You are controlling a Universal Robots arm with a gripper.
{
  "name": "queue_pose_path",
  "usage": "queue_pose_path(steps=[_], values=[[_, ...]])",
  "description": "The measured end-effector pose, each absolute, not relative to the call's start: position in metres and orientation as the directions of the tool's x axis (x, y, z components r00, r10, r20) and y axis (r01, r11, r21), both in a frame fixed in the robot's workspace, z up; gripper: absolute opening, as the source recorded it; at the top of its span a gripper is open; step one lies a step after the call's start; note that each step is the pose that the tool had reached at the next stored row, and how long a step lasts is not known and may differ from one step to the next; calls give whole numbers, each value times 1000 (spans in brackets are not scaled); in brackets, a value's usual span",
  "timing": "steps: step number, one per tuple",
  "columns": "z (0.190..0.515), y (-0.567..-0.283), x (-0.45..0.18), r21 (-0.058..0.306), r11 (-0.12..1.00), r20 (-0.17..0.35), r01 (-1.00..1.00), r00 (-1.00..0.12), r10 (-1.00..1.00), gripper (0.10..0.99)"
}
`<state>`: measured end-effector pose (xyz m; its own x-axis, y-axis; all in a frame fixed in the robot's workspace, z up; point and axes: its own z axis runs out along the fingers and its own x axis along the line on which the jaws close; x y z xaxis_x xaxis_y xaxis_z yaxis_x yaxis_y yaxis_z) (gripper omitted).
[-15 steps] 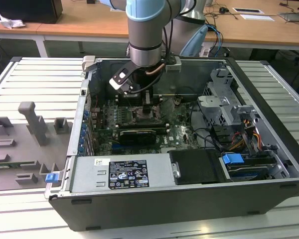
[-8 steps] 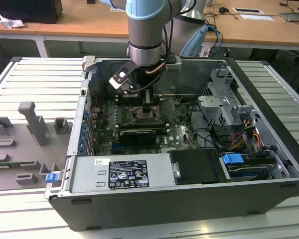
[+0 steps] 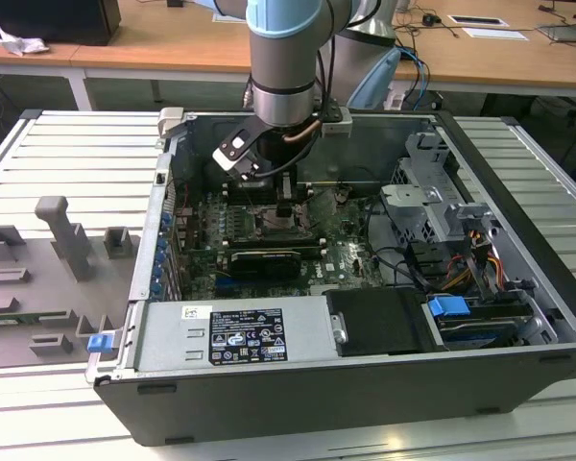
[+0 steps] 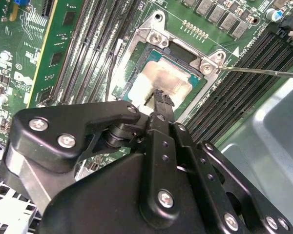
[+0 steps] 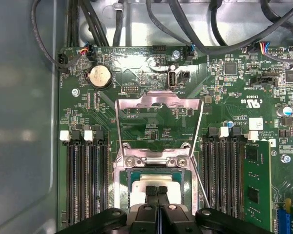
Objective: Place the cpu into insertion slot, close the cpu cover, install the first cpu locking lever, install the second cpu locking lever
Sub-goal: 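Close the cpu cover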
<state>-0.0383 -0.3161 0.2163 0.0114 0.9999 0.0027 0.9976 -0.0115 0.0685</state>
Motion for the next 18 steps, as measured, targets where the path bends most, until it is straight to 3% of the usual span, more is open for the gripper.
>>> queue_pose_path(steps=[18], values=[[233, -316, -38, 68, -12, 3, 998, 11, 1000, 106]])
